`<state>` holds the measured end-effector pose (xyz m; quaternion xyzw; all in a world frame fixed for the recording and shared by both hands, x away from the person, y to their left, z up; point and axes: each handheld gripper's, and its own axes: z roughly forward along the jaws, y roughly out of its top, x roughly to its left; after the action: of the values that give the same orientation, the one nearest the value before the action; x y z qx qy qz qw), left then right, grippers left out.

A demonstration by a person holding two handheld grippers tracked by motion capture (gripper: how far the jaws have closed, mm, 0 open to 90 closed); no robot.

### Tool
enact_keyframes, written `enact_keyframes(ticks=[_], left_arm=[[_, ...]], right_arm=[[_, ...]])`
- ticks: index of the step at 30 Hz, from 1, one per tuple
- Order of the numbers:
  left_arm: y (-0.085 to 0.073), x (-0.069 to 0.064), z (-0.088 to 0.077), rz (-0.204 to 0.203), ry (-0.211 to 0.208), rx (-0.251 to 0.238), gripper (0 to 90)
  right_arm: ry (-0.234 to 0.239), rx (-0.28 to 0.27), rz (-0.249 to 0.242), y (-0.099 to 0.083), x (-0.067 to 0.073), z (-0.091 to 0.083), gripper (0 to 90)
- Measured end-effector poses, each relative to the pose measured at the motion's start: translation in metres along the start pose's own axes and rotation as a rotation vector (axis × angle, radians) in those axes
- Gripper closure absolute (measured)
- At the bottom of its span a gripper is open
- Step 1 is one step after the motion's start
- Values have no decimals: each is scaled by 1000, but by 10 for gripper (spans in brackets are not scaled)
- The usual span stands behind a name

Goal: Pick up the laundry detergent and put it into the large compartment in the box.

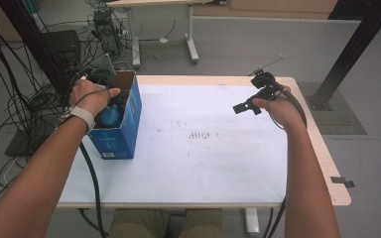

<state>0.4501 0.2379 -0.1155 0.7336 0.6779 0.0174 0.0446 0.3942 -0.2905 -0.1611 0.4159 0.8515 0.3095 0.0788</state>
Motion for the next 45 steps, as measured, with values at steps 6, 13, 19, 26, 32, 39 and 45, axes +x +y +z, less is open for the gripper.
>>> enact_keyframes(ticks=[6, 13, 19, 26, 32, 39, 45], left_arm=[[-3, 2, -9, 3, 2, -11, 134], [-5, 1, -20, 32, -15, -32, 118], [-4, -3, -32, 63, -10, -28, 107], [-8, -11, -50, 101, -9, -60, 105], [-12, -17, -65, 147, -30, -86, 99], [-15, -21, -87, 197, -41, -110, 93], [-18, -25, -104, 233, -49, -122, 70]], right_arm=[[3, -2, -1, 0, 1, -2, 74], [1, -8, -5, 0, 3, -5, 74], [-3, -11, -4, -1, 4, -8, 75], [-10, -18, -3, -1, 4, -14, 75], [-10, -14, 1, -1, 5, -14, 75], [-15, -18, -6, 1, 7, -18, 75], [-20, -26, -5, 2, 7, -21, 74]])
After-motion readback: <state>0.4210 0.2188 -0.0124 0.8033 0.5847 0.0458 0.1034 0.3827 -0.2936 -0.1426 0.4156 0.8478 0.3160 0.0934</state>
